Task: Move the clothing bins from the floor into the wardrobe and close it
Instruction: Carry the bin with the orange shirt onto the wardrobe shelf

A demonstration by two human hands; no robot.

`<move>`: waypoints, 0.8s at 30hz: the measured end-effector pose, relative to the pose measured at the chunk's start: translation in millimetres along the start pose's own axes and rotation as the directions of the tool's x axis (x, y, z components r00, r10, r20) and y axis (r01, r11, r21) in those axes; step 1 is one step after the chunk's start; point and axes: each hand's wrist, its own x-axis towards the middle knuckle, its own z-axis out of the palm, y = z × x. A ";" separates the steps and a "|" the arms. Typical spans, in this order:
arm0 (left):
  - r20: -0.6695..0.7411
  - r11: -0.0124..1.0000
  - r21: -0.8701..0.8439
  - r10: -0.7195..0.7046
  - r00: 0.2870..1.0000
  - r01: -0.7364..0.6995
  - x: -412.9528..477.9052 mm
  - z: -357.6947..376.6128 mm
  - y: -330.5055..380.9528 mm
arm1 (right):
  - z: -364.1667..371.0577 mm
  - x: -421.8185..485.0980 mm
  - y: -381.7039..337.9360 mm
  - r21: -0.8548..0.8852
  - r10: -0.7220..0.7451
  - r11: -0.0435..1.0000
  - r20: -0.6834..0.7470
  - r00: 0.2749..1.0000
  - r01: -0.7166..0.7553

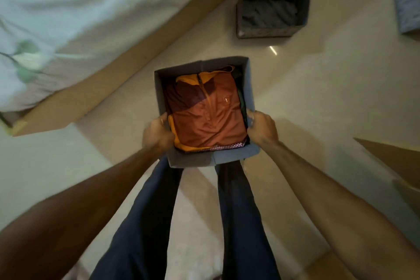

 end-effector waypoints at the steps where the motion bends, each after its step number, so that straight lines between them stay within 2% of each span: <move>1: -0.010 1.000 0.002 0.029 1.000 -0.029 -24.3 -14.9 14.8 | -22.3 -23.0 -6.2 -0.007 0.013 1.000 -0.004 1.000 -0.013; 7: -0.035 0.973 0.090 0.214 0.976 -0.211 -173.9 -103.3 92.2 | -151.3 -162.5 -33.4 0.053 0.035 0.998 -0.112 0.993 -0.030; 12: -0.125 0.956 0.131 0.280 0.952 -0.264 -248.6 -130.2 134.9 | -232.6 -238.3 -28.5 0.123 0.030 0.992 -0.267 0.963 0.003; 17: -0.245 0.909 0.099 0.417 0.876 -0.405 -273.4 -132.8 209.4 | -301.1 -266.8 3.1 0.217 0.067 0.975 -0.466 0.882 0.041; 24: -0.286 0.796 0.171 0.604 0.744 -0.581 -270.3 -120.3 340.5 | -388.2 -256.5 49.1 0.291 0.147 0.956 -0.582 0.800 0.036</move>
